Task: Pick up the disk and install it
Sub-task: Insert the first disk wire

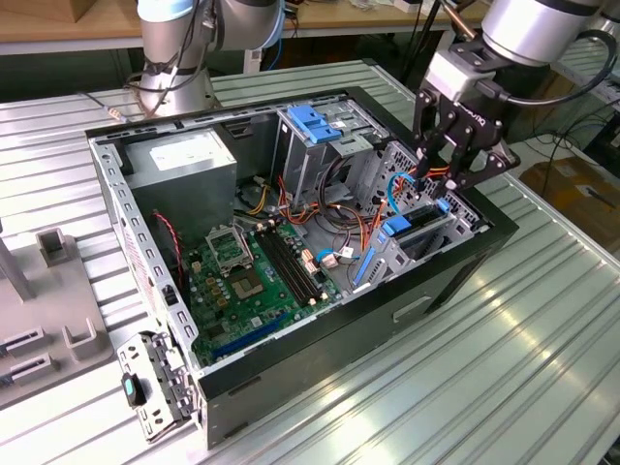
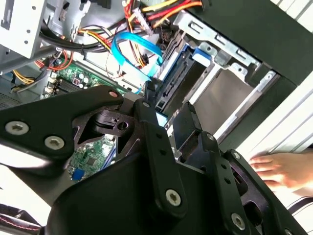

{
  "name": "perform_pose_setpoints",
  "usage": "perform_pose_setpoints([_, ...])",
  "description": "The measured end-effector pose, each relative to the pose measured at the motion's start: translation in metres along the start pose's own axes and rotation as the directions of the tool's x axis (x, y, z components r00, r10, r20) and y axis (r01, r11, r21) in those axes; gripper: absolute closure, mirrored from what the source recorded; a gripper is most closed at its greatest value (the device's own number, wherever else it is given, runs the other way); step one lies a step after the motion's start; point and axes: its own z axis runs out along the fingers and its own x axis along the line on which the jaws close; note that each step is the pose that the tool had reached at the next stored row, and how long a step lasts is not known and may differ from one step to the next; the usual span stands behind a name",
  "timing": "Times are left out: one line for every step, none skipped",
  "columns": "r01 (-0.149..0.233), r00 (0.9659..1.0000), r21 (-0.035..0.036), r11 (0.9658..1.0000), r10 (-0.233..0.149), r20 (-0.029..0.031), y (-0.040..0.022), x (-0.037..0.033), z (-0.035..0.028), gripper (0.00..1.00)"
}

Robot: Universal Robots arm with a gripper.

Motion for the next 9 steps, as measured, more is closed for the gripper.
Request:
perform_pose_setpoints([0.0, 1.0, 0.0, 1.0, 0.0, -0.0001, -0.001, -0.0024, 0.0001, 0.58])
perform_pose_setpoints([0.0, 1.0, 0.0, 1.0, 0.0, -0.0001, -0.0017, -0.0056, 0.0003, 0.58])
perform_pose_setpoints([0.0, 1.0, 0.0, 1.0, 0.0, -0.0005, -0.0024, -0.0077, 0.0011, 0.58])
perform_pose_setpoints([0.0, 1.0, 0.0, 1.0, 0.0, -0.0013, -0.003, -0.0085, 0.0022, 0.58])
perform_pose_setpoints([0.001, 1.0, 0.0, 1.0, -0.001, -0.0035, -0.0036, -0.0089, 0.0034, 0.58])
perform_pose_setpoints([0.001, 1.0, 0.0, 1.0, -0.001, -0.0084, -0.0045, -0.0095, 0.0058, 0.58])
perform_pose_setpoints([0.002, 0.9999, 0.0, 1.0, -0.002, -0.0118, -0.0051, -0.0098, 0.0073, 0.58])
perform_pose_setpoints([0.003, 0.9999, 0.0, 1.0, -0.003, -0.0143, -0.0056, -0.0098, 0.0085, 0.58])
perform_pose_setpoints([0.004, 0.9998, -0.0004, 1.0, -0.004, -0.0179, -0.006, -0.0098, 0.0097, 0.58])
